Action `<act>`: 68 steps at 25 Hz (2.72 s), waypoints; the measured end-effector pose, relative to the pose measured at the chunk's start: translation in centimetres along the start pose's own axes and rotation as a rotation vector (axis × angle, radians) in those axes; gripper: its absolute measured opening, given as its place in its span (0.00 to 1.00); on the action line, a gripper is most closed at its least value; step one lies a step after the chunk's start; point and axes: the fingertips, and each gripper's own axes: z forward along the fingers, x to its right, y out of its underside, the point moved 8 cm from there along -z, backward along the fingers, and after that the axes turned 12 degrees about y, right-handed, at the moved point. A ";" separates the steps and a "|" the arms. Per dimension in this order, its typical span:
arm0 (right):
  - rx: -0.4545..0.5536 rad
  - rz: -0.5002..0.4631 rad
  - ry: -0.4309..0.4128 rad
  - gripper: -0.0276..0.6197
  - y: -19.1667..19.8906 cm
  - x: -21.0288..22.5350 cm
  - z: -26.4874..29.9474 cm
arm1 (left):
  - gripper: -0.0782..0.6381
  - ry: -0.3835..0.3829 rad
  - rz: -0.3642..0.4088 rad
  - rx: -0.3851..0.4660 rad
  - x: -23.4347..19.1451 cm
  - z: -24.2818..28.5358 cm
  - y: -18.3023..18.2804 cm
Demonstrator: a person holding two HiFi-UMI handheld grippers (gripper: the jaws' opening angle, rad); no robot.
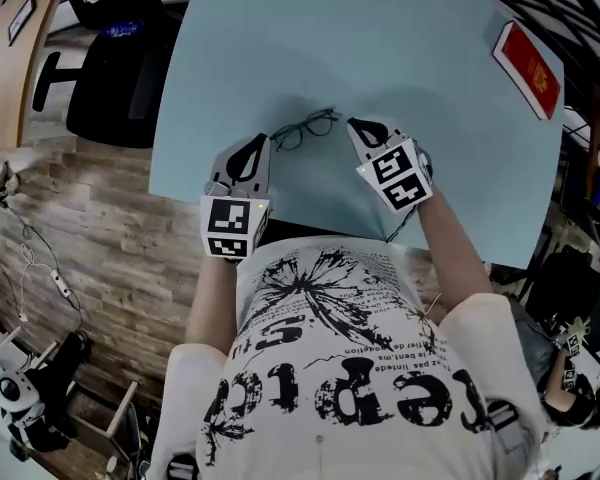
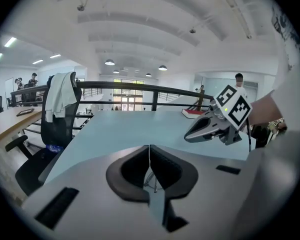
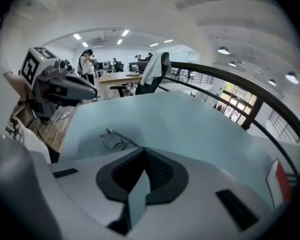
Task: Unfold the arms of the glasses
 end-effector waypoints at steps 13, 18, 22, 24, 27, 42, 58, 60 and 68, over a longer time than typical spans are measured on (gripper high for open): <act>-0.191 -0.365 -0.113 0.18 -1.5 0.6 6.4 | 0.14 0.078 -0.031 -0.089 -4.3 2.3 0.5; -0.277 -0.520 -0.252 0.21 -1.5 0.2 7.9 | 0.14 0.115 -0.031 -0.114 -5.4 3.0 1.0; -0.310 -0.567 -0.322 0.20 -1.3 -0.4 8.5 | 0.14 0.137 -0.032 -0.125 -5.8 3.3 1.1; -0.324 -0.591 -0.345 0.20 -1.3 -0.6 8.7 | 0.14 0.149 -0.033 -0.132 -6.0 3.5 1.1; -0.331 -0.616 -0.364 0.20 -1.5 -0.9 9.0 | 0.14 0.161 -0.033 -0.142 -6.2 3.5 1.2; -0.387 -0.647 -0.463 0.18 -2.4 -1.7 9.8 | 0.14 0.166 -0.066 -0.154 -8.0 3.3 2.0; -0.377 -0.656 -0.478 0.10 -2.2 -3.5 10.3 | 0.14 0.370 0.070 -0.322 -8.0 5.9 1.8; -0.368 -0.653 -0.462 0.10 -2.2 -3.5 10.1 | 0.14 0.456 0.174 -0.383 -7.2 7.4 1.3; -0.341 -0.638 -0.430 0.10 -1.9 -3.7 9.6 | 0.24 0.703 0.537 -0.600 -4.4 12.1 0.1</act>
